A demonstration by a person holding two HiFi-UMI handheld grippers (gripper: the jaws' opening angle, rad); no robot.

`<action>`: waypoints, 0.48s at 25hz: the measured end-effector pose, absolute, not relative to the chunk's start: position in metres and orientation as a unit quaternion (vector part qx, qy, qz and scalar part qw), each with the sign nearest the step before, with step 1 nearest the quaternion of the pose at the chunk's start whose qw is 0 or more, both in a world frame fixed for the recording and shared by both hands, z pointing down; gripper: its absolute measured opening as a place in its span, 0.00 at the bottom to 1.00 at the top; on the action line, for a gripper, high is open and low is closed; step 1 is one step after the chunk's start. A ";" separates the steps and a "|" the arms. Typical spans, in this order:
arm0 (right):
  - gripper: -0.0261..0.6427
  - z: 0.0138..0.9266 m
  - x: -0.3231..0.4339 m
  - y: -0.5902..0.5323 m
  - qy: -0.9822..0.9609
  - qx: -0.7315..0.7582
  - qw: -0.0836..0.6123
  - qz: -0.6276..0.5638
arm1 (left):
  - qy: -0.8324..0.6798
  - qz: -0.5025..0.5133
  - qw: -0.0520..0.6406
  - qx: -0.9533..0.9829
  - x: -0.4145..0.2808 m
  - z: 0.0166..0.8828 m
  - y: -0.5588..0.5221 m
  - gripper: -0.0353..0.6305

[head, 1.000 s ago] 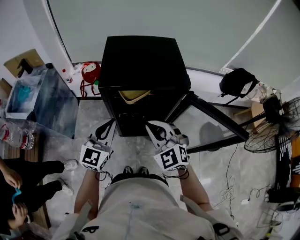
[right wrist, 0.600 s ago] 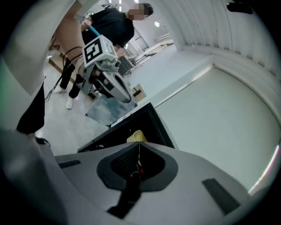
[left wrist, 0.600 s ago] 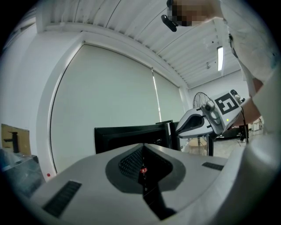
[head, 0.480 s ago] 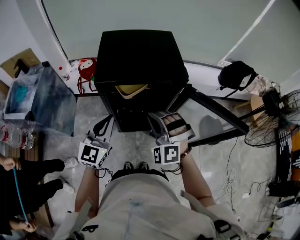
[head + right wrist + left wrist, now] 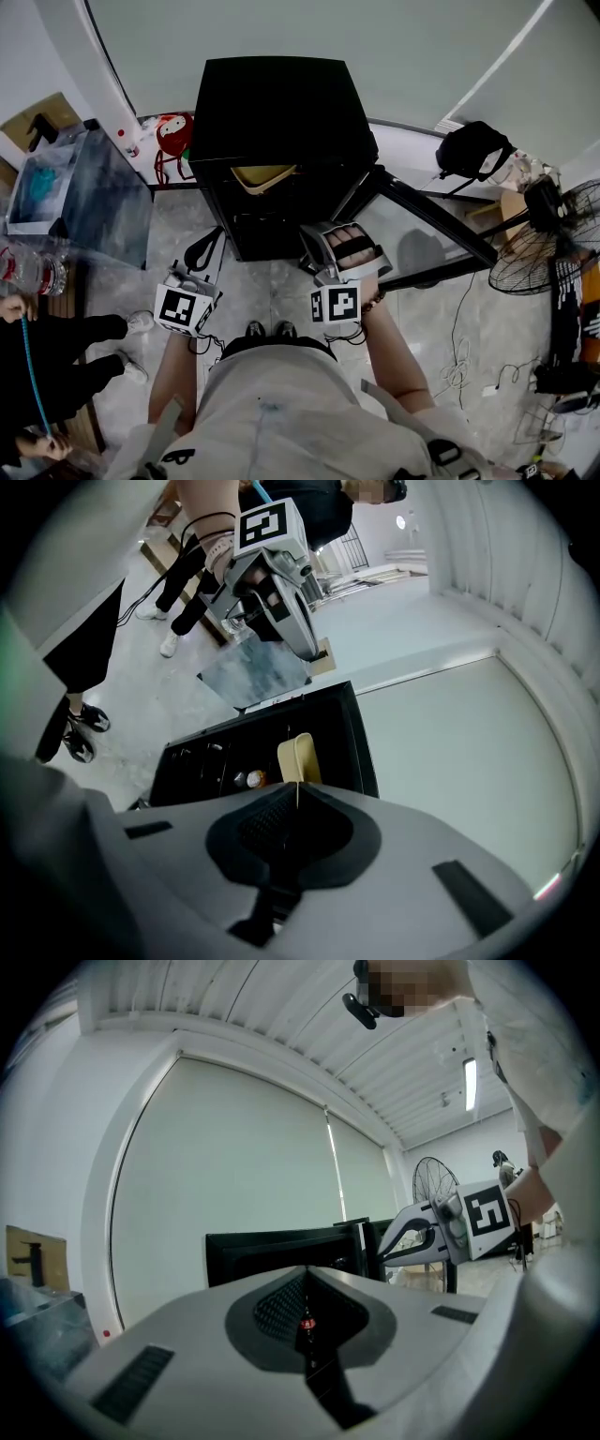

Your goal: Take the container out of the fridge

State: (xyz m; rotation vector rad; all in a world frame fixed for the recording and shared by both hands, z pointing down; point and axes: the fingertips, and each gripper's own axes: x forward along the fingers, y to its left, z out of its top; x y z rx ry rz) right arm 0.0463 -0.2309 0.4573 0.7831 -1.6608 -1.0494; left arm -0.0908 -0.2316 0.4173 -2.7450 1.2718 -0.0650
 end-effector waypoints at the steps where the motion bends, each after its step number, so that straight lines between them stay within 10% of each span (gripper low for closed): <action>1: 0.06 0.458 0.047 -0.231 -0.685 0.323 0.492 -0.430 | 0.421 -0.022 0.058 -0.905 -0.091 0.416 -0.231 0.06; 4: 0.07 0.463 0.049 -0.231 -0.690 0.323 0.495 -0.419 | 0.422 -0.021 0.060 -0.904 -0.091 0.415 -0.231 0.06; 7: 0.42 0.471 0.049 -0.234 -0.703 0.321 0.495 -0.397 | 0.425 -0.019 0.058 -0.903 -0.093 0.415 -0.231 0.06; 12: 0.46 0.468 0.049 -0.236 -0.706 0.327 0.485 -0.399 | 0.424 -0.016 0.059 -0.903 -0.093 0.418 -0.232 0.06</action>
